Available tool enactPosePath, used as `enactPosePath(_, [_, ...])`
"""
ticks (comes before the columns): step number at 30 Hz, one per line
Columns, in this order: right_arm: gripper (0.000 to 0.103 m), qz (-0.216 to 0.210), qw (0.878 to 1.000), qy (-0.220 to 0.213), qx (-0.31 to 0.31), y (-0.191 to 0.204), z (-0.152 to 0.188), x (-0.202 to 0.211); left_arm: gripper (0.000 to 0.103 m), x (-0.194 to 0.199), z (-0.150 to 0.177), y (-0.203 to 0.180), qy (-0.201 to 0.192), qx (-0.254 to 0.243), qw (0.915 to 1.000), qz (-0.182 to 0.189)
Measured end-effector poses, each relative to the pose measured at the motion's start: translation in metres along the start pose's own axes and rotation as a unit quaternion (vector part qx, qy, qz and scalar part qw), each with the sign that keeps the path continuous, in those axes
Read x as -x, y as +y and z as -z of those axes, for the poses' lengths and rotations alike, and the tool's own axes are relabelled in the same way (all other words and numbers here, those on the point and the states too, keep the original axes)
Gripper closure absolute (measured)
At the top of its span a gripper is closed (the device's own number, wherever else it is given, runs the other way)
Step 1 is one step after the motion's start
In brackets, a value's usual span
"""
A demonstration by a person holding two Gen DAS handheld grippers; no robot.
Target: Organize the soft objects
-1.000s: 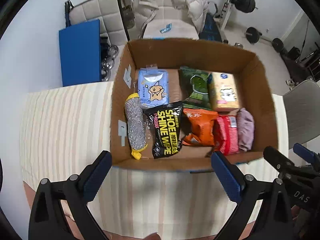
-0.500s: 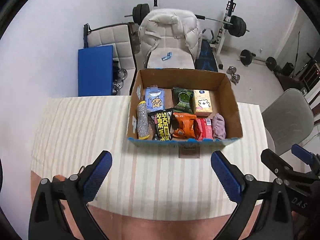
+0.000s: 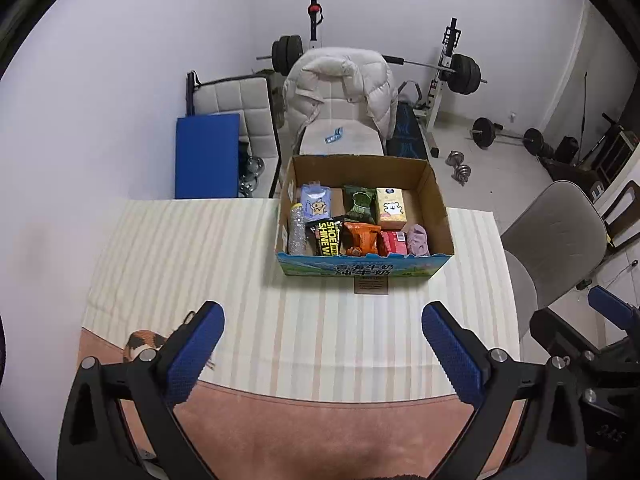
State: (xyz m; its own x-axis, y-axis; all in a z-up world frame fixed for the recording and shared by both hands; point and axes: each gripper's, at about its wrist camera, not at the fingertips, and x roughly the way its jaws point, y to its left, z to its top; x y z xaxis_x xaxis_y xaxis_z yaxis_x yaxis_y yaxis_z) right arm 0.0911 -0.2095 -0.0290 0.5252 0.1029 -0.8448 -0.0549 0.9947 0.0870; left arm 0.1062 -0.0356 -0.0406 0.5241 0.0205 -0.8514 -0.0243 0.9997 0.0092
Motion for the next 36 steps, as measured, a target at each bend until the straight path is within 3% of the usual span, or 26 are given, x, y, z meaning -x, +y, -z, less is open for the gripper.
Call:
enactPosePath(8, [0.0,-0.02,1.0,-0.007,0.012,0.005,0.023,0.052,0.002,0.035,0.018,-0.003,-0.002,0.001,0.9999,0.011])
enactPosePath(15, [0.0,-0.011,0.999,-0.031,0.016,0.004,0.027,0.078,0.002,0.047,0.023,-0.006,-0.012,0.009,0.9998,0.01])
enactPosePath(25, [0.0,0.007,0.997,-0.07,0.012,-0.002,0.006,0.089,0.002,0.05,0.008,-0.002,-0.048,0.025,0.9985,-0.005])
enactPosePath(36, [0.0,0.016,0.996,-0.084,0.011,-0.005,-0.013,0.087,0.002,0.044,-0.005,-0.001,-0.054,0.028,0.998,-0.015])
